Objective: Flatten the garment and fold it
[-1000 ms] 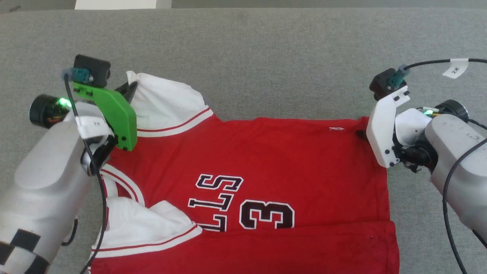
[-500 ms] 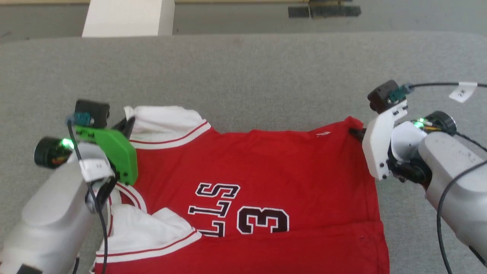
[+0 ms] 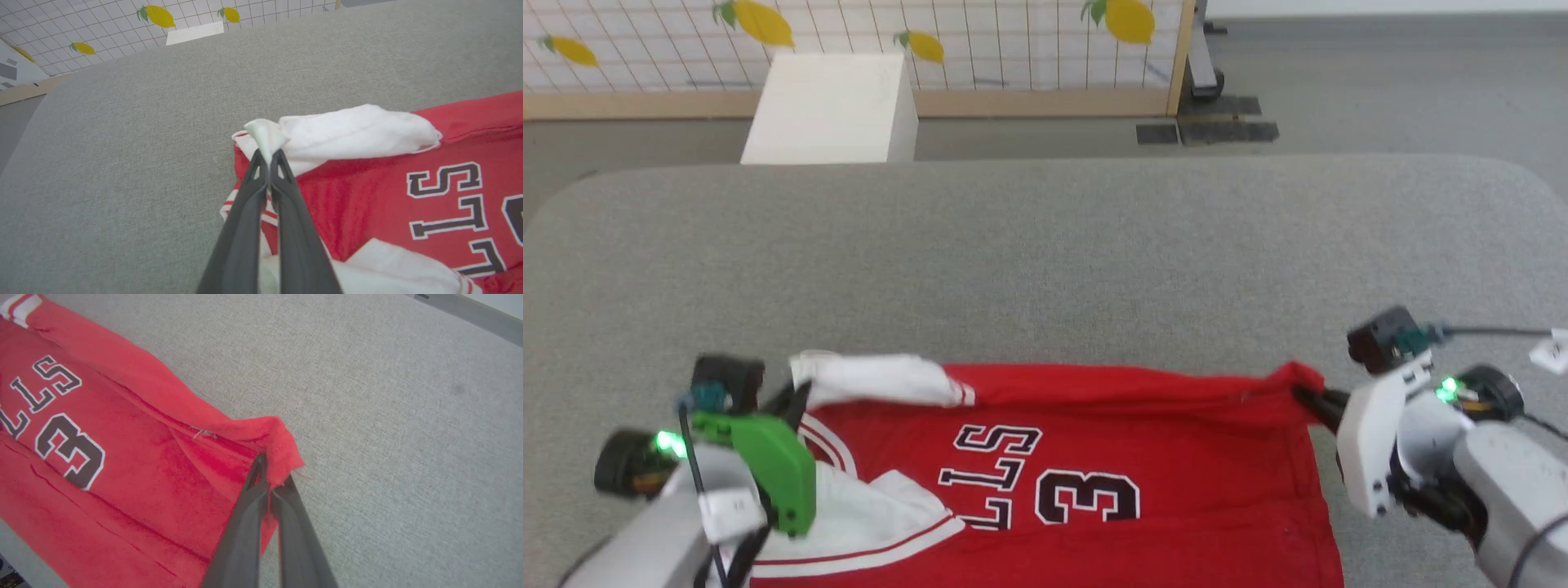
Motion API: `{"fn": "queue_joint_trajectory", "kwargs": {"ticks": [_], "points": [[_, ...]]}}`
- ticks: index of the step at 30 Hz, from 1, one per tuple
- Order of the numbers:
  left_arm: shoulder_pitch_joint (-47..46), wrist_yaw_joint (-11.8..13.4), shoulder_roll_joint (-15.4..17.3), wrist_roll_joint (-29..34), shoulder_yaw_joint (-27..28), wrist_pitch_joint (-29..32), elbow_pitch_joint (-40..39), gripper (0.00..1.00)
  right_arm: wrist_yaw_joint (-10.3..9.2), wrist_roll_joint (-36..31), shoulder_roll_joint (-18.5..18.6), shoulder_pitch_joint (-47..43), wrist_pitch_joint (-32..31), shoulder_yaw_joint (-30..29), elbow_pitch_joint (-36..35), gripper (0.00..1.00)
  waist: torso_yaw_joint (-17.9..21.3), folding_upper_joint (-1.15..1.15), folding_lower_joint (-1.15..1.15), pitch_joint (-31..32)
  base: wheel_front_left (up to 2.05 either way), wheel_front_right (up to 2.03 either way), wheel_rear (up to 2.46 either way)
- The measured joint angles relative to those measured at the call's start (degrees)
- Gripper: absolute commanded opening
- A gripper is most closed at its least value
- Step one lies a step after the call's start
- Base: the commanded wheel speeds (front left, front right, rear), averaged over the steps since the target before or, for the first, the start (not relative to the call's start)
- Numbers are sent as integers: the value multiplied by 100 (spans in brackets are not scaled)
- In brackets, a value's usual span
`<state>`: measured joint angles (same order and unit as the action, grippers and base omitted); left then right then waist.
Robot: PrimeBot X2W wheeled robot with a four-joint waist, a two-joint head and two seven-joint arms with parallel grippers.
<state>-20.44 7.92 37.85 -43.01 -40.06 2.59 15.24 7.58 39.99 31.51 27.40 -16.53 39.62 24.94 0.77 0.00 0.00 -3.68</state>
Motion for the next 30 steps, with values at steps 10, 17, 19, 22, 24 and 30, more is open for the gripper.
{"fn": "queue_joint_trajectory", "kwargs": {"ticks": [10,17,19,22,24,30], "points": [[1390,582,312,-455,7,86,-962,0,0,-367,37,-1642,-109,-915,-1005,0,-148,0,0,310,0,0,0],[1860,667,276,-655,-26,51,-801,0,0,-620,-185,-2287,-433,-1306,-1322,0,-169,0,0,205,0,0,0],[1867,624,197,-659,-53,0,-638,0,0,-690,-257,-2347,-516,-1367,-1316,0,-174,0,0,144,0,0,0],[1859,617,73,-656,-85,-76,-448,0,0,-838,-359,-2395,-567,-1388,-1280,38,-196,0,0,87,0,0,0],[1847,615,-12,-649,-83,-185,-346,100,-1,-856,-458,-2409,-544,-1452,-1270,100,-219,0,0,77,0,0,0],[1863,730,-197,-517,109,-1083,-286,100,0,-957,-554,-2594,-341,-1905,-1580,100,-243,0,0,273,0,0,0]]}}
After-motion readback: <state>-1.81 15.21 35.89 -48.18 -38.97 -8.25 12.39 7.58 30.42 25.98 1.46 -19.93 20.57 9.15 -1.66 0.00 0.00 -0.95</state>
